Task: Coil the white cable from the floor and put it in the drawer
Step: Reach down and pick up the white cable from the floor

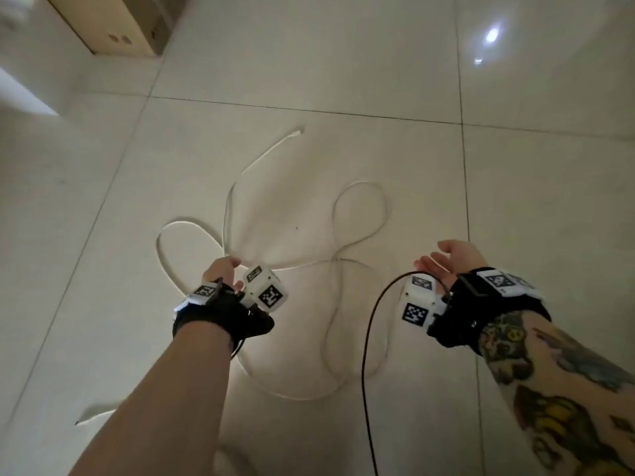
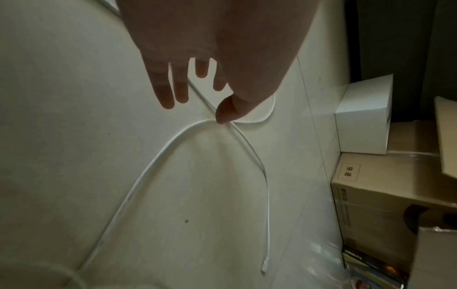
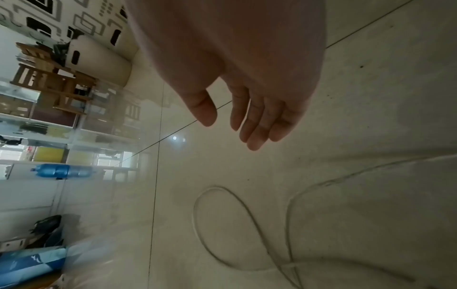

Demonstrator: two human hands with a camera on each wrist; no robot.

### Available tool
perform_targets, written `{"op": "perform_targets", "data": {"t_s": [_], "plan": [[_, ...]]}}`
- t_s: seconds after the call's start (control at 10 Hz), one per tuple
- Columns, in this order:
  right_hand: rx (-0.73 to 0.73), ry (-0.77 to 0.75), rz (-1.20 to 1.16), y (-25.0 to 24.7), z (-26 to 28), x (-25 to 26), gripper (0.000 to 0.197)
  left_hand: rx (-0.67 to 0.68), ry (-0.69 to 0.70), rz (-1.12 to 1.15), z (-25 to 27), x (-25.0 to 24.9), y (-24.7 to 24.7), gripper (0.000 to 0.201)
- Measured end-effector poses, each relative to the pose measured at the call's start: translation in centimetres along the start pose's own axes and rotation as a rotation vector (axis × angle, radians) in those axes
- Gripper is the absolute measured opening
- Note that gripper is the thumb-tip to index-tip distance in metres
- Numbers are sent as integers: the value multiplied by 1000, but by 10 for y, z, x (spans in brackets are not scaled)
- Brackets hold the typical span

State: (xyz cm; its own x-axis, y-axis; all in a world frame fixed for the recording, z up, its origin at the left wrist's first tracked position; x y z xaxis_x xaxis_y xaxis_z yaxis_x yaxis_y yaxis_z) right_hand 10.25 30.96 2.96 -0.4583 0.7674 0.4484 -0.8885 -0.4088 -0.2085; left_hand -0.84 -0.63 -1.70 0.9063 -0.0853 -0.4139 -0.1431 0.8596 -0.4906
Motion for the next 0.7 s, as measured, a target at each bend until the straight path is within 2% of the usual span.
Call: {"op": "perform_targets", "data": {"t_s": [0.1,0.2,0.3,0.4,0.5,0.6,0.7], "plan": [[14,5,-16,7,-11,-9,20,-32,10,-30,-10,5,1,45],[55,-25,17,11,-14,-14,23,15,105,-37,-16,15,4,40],[52,-26,24,10,-12,-19,22,47,49,-88,-14,31,4,11],[46,-4,-8,8,-7,-23,18,83,-69,9,-22,46,13,10],[49,4,-17,6,-2,-26,19,122,-13,-46,-8,53,15,24],[64,9,-38,4,6,-29,19,127,73,-173,3,55,21,29],[77,23,-69,-4,15,-30,19,136,141,-205,19,50,24,27]]}}
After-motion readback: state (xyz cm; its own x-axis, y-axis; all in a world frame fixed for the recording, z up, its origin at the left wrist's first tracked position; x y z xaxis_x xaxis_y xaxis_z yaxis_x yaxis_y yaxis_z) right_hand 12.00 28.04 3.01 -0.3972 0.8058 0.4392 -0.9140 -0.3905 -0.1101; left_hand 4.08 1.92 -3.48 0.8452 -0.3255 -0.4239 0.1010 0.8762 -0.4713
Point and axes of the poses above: each hand's wrist, its own z-axis away from the middle knuckle, its own y-axis out of the palm, x = y × z, the point moved 2 cm from there along -z, towards the middle knuckle, and after that the axes turned 12 degrees about -x, right-handed, at the moved point
